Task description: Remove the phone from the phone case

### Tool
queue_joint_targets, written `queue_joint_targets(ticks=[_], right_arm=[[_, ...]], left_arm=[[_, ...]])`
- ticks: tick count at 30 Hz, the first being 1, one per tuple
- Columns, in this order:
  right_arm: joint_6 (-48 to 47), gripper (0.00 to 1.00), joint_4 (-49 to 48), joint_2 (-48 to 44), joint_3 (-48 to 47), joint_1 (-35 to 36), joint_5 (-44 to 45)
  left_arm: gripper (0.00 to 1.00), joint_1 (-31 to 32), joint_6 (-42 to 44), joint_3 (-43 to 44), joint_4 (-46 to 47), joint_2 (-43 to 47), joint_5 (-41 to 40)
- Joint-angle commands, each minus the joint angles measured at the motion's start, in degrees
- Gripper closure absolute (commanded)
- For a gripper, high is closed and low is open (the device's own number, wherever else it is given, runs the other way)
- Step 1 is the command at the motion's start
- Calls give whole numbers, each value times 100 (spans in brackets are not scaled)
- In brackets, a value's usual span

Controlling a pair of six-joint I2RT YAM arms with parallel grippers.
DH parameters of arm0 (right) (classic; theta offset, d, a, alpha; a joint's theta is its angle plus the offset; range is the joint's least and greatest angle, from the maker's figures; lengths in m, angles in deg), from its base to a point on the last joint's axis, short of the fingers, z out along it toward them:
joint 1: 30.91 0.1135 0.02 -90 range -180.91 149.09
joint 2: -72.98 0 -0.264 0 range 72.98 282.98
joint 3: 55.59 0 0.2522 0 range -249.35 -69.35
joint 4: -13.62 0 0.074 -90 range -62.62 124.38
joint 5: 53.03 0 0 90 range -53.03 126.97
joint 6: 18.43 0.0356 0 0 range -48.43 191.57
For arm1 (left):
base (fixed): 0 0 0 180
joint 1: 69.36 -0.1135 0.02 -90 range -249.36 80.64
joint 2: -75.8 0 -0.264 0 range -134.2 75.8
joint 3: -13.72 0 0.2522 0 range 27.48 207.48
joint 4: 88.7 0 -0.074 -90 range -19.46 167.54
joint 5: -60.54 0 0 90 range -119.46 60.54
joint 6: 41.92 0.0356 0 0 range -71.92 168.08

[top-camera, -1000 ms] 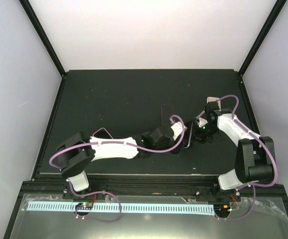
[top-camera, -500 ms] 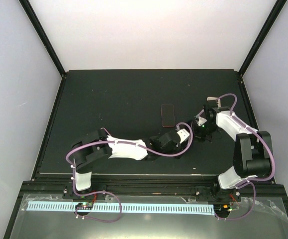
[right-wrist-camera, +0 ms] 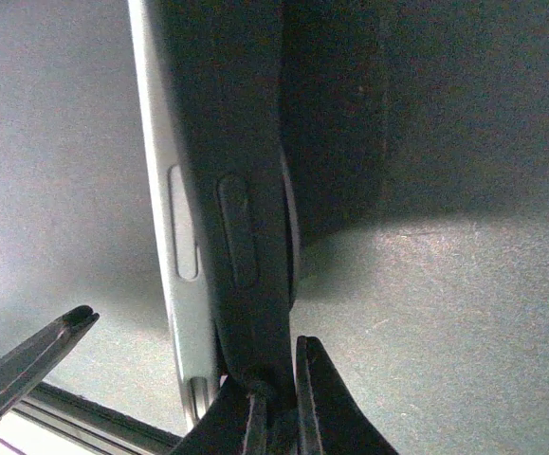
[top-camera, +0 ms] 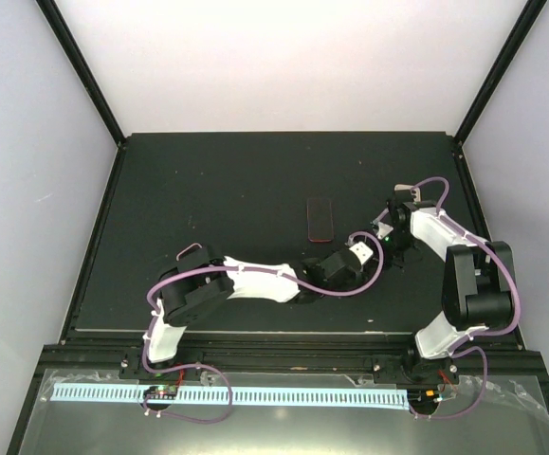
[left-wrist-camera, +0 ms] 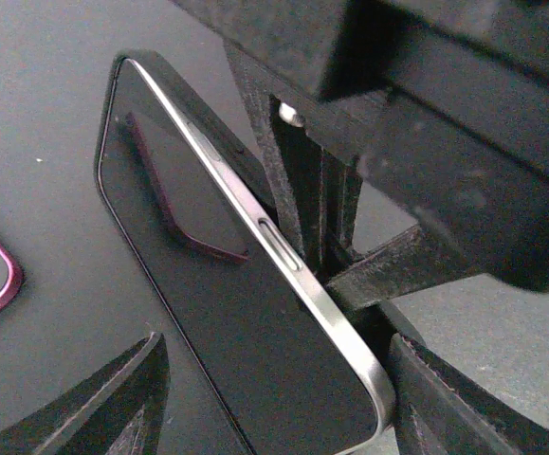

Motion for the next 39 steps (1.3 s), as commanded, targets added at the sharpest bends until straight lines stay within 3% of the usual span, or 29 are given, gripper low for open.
queue_joint_targets(ticks=[1,15,30,35,39], right_arm=[[-137,99,-30,0,-112,-20,-14],[-558,99,100,-127,-113,-103,-877],[-641,99,57,-423,5,-110,-1393],[-574,99,4,-475,5,-107,-1162],[-593,99,-65,-503,-106,-114,-628]], left_arm=[[36,15,104,311,-410,-218,-775],[39,244,1174,5,-913,-114,-2555],[79,-4,1335,-178,-417,0,-2266],[93,-5,1340,-508,-101,291,-2281],[98,-9,1242,-771,96,638,-2229]])
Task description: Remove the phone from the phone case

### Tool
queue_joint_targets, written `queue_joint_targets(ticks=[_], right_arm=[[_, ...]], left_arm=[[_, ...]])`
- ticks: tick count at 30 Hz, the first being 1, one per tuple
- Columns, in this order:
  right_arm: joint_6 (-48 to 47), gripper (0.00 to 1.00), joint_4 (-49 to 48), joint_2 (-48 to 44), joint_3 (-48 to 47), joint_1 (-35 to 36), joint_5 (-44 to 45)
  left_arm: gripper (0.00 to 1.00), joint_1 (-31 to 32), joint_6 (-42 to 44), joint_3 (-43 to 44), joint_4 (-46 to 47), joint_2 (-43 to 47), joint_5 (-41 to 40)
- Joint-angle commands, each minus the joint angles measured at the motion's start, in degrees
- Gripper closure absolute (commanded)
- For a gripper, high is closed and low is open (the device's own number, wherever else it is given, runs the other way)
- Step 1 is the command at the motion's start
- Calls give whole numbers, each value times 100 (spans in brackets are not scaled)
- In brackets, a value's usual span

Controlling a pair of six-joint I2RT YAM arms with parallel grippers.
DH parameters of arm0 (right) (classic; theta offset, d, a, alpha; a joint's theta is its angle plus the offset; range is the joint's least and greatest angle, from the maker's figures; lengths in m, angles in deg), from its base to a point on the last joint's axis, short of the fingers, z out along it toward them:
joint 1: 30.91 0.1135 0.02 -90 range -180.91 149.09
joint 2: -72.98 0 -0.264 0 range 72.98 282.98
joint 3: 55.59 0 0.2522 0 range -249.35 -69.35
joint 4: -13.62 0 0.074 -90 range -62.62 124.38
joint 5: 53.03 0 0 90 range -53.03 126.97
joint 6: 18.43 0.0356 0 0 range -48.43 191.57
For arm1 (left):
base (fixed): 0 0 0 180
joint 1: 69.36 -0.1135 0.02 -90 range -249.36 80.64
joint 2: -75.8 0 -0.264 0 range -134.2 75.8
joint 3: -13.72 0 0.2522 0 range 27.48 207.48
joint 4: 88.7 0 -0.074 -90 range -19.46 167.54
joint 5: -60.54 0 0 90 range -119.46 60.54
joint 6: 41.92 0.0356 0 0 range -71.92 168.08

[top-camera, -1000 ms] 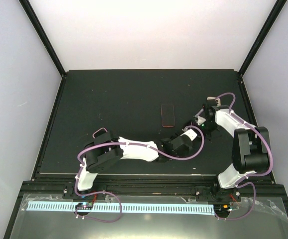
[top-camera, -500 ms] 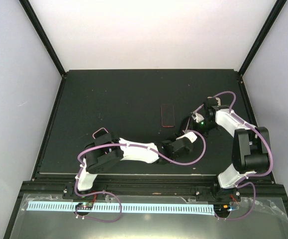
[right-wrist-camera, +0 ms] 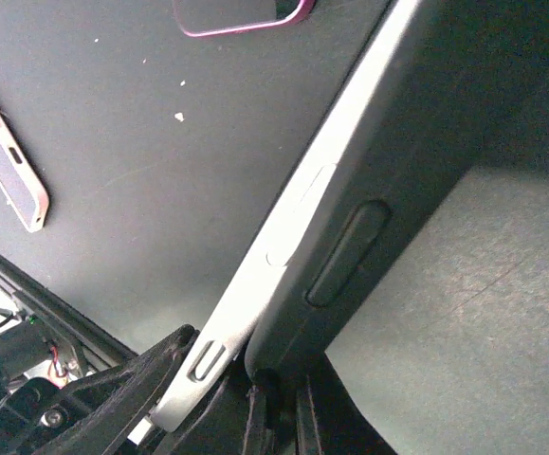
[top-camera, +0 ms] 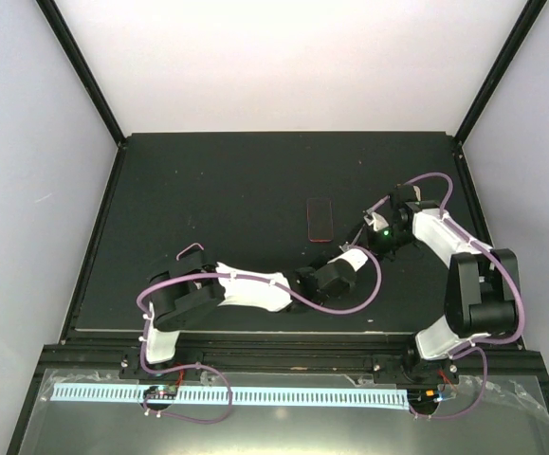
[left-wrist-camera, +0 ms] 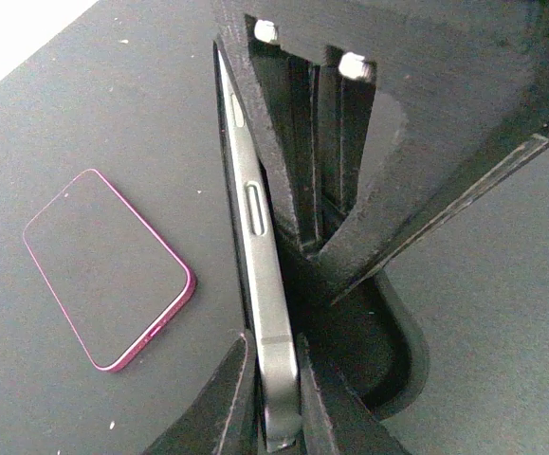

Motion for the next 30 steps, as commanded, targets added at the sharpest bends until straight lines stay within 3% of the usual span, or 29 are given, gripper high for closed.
queue_joint_targets(ticks=[1,7,23,30], right_arm=[[-282,99,383,-276,-145,-60,747],[-335,99,302,-326,-277,-59,1794],[-237,99,156,-698,-242,-59,2967],[-594,99,-132,-1148,-208,-68,2984]], left_arm=[[98,-260,-14,-384,-208,450,-341],[99,-265,-524,-604,-186,993,-68],[98,-314,-1770,-1216,-283,2540,35],[98,-411,-1086,-1070,-747,2713,-738]])
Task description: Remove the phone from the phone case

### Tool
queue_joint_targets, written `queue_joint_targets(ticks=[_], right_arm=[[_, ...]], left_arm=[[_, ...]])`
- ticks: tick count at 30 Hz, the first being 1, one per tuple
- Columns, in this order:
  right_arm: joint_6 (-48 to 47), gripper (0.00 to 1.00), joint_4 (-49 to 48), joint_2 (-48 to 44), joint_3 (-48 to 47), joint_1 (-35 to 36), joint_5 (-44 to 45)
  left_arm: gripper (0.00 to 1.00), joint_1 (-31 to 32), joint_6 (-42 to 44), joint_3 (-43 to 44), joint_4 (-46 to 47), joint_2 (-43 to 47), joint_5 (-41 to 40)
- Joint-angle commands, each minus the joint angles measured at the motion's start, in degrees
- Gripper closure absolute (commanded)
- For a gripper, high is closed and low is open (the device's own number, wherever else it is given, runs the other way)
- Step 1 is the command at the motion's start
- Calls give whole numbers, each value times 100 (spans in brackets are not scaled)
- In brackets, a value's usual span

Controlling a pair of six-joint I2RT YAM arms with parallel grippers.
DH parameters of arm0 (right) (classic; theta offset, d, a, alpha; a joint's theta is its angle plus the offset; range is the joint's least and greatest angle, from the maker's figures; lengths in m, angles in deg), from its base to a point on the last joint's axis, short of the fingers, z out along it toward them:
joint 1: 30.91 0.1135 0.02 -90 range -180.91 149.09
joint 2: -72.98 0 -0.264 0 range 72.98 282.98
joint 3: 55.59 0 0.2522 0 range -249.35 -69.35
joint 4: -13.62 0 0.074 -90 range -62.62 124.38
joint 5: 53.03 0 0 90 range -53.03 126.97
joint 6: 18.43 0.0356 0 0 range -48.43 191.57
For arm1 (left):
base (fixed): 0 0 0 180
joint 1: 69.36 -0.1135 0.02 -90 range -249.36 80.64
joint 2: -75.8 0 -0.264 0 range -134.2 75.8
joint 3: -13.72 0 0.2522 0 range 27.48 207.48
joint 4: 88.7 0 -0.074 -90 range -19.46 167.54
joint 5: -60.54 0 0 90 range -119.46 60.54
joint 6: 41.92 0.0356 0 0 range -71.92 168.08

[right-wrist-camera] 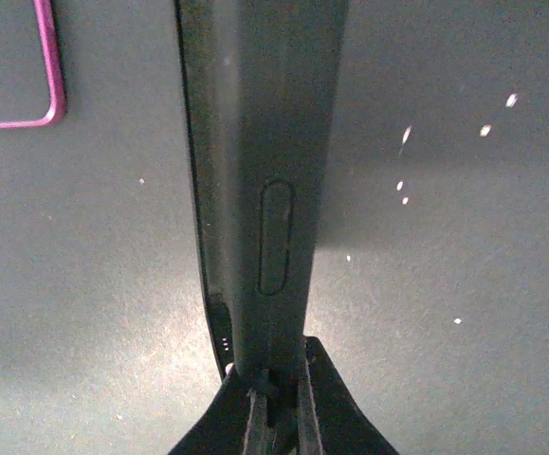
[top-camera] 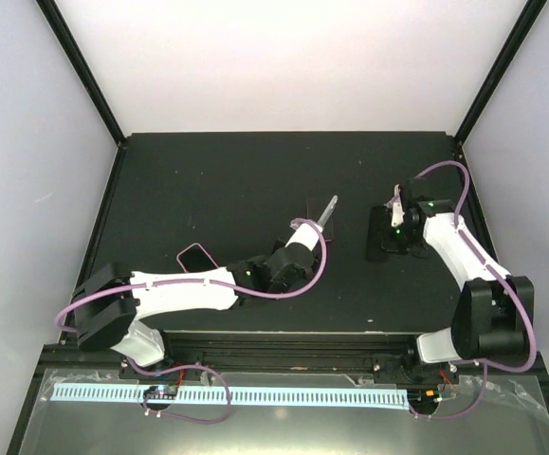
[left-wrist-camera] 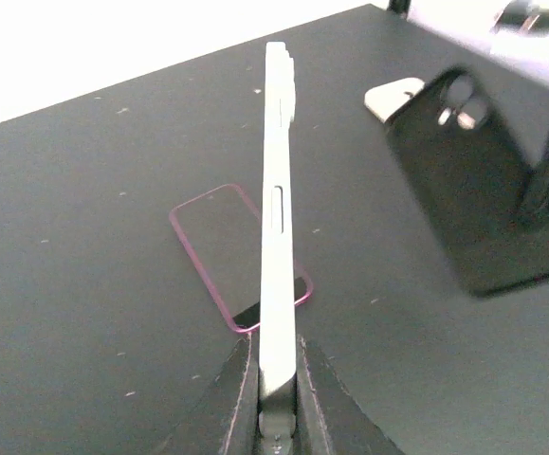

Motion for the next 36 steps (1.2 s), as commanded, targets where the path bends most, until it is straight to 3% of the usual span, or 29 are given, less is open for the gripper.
queue_joint_targets(ticks=[1,7,16,23,36], right_arm=[[-564,99,-619,-505,58,4,189],[-985,99,-1718,-1363,741,-96,270],[-886,99,-2174,-2106,1036,-151,310],[-942,99,-2111,-1989,983,-169,218],[-982,99,-2071,-1819,950,-169,156]], left_arm=[[98,-102,735,249,-431,67,-947],[98,-246,1879,461,-755,-425,-2196],[98,-529,2814,1315,-989,-1892,-2733],[98,-716,2513,2151,-1884,-2833,-2897],[95,-761,2237,2760,-2499,-3828,-2819]])
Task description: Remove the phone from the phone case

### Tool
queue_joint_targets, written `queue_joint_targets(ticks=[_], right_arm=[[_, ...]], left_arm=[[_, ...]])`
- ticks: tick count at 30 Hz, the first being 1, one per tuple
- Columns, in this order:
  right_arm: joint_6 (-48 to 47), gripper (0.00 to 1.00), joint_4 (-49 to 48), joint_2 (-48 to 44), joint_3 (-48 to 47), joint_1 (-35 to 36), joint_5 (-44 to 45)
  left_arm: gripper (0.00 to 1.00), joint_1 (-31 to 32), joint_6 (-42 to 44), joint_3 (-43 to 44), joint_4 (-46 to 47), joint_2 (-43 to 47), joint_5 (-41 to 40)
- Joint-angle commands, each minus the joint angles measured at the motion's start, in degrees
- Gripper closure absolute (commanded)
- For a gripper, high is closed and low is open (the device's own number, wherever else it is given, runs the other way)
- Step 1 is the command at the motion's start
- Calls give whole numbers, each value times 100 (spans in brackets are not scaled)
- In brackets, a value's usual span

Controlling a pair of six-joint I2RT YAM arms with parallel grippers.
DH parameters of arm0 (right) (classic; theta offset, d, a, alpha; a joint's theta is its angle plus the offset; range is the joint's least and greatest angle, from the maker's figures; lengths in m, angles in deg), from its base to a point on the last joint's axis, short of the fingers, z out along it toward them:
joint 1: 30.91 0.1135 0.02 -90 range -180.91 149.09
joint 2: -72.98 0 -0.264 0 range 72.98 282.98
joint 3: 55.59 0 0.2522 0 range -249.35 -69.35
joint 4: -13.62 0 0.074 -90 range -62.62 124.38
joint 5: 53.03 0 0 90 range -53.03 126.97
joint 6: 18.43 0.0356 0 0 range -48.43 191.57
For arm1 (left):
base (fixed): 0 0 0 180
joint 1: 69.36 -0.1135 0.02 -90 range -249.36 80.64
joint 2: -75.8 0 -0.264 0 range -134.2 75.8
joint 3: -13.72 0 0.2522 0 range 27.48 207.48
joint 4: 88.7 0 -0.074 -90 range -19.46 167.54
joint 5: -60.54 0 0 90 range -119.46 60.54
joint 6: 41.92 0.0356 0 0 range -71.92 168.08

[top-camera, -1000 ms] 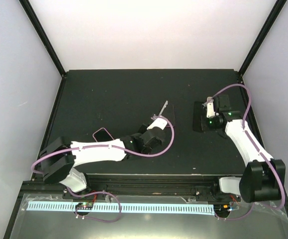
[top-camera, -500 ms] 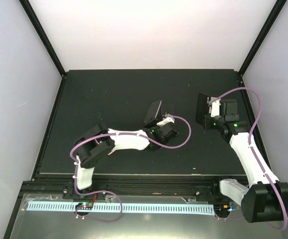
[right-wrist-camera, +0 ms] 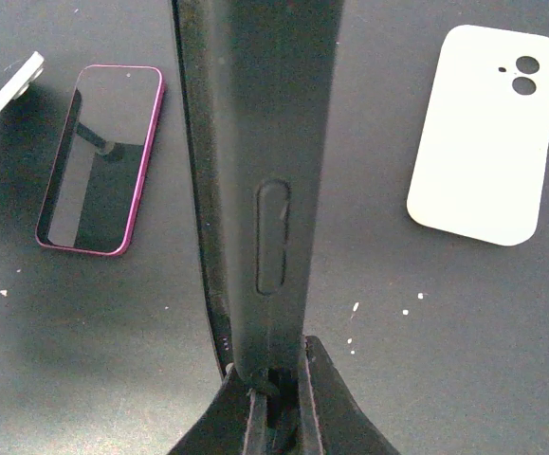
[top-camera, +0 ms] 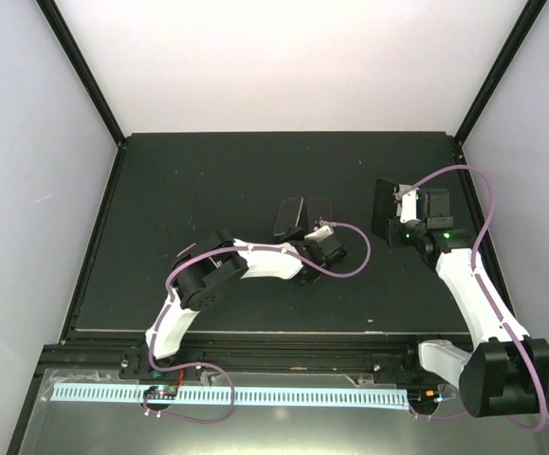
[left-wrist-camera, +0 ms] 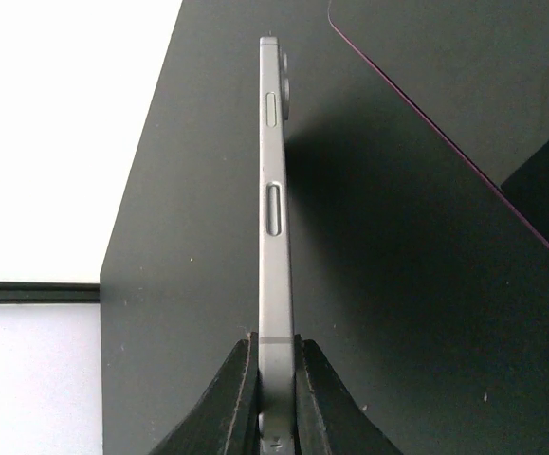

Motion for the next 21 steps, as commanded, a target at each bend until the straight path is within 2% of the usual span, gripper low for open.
queue_joint_targets(ticks=[1,14,18,21], right_arm=[[-86,99,-137,0,-40,-43,4],[-117,99,-146,88,-33,-45,-121],[-125,99,-128,150,-36,-39,-116],[-153,99,-120,185,-57,-38,-139]], left_arm=[[92,-39,-137,326,-248,-232,-137],[66,-76,-721,441,-354,-248,256],[48,-142,-1149,364,-508,-29,663],[39,-189,-1400,246,-548,178,921]])
